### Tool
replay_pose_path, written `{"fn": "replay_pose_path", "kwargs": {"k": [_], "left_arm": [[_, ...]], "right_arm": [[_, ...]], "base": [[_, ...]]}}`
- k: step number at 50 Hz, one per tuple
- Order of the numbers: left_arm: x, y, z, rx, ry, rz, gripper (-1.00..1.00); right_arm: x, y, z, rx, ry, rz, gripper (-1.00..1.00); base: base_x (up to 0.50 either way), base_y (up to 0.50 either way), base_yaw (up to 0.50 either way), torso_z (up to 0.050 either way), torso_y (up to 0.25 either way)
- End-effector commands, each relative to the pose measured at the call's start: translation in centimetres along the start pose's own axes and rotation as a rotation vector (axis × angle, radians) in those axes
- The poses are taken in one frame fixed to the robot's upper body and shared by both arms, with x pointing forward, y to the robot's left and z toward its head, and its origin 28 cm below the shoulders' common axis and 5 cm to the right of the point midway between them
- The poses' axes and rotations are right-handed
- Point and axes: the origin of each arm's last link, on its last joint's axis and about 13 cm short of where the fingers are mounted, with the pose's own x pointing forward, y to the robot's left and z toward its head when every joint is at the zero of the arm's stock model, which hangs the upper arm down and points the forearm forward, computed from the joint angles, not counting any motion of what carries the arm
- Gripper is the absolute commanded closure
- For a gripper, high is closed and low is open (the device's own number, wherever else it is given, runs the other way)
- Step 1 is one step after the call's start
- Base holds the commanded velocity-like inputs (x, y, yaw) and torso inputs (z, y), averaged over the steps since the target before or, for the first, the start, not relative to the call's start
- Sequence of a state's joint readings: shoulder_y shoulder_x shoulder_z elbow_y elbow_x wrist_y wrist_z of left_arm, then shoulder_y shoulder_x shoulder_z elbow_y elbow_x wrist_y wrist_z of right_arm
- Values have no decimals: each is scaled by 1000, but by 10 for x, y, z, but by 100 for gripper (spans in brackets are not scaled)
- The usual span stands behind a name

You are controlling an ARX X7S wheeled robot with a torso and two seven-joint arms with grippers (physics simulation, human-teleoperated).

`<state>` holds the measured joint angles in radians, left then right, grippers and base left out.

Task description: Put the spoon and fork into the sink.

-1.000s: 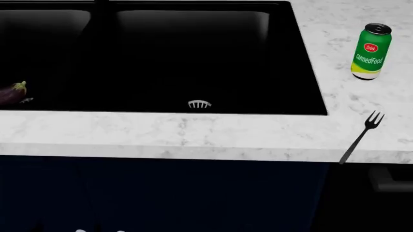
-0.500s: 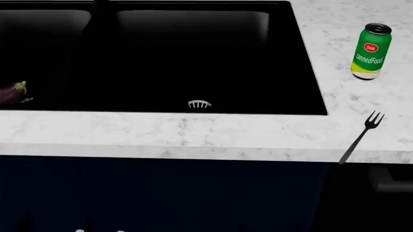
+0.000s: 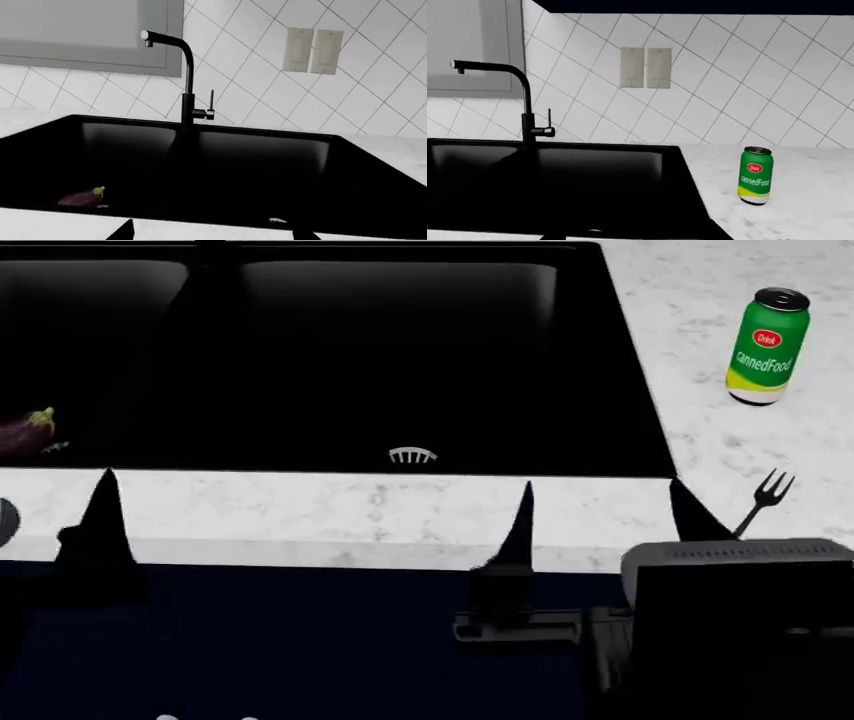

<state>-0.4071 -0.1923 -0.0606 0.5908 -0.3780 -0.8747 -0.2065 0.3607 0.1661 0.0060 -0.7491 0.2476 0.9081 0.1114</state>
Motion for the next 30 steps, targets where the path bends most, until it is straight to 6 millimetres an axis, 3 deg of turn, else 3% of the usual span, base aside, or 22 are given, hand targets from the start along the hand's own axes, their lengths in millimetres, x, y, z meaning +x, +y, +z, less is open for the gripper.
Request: {"fn": "replay_pose_path", "kwargs": {"k": [1, 8, 13, 21, 30], "left_arm": [[34, 23, 84, 28, -4, 98, -100], [36, 51, 131, 101, -60, 215, -100], [37, 70, 137, 54, -17, 273, -100], [41, 67, 171, 66, -52, 255, -100], [41, 70, 171, 57, -53, 264, -100]], "right_arm": [[16, -31, 89, -29, 2, -132, -100], [6, -54, 135, 19, -33, -260, -100], [-1, -68, 148, 55, -39, -318, -100], [-6, -70, 198, 55, -92, -347, -100], [-4, -71, 197, 65, -108, -349, -100]], "base": [[0, 0, 0, 0, 0], [0, 0, 0, 0, 0], [0, 0, 0, 0, 0], [0, 0, 0, 0, 0], [0, 426, 0, 0, 0]]}}
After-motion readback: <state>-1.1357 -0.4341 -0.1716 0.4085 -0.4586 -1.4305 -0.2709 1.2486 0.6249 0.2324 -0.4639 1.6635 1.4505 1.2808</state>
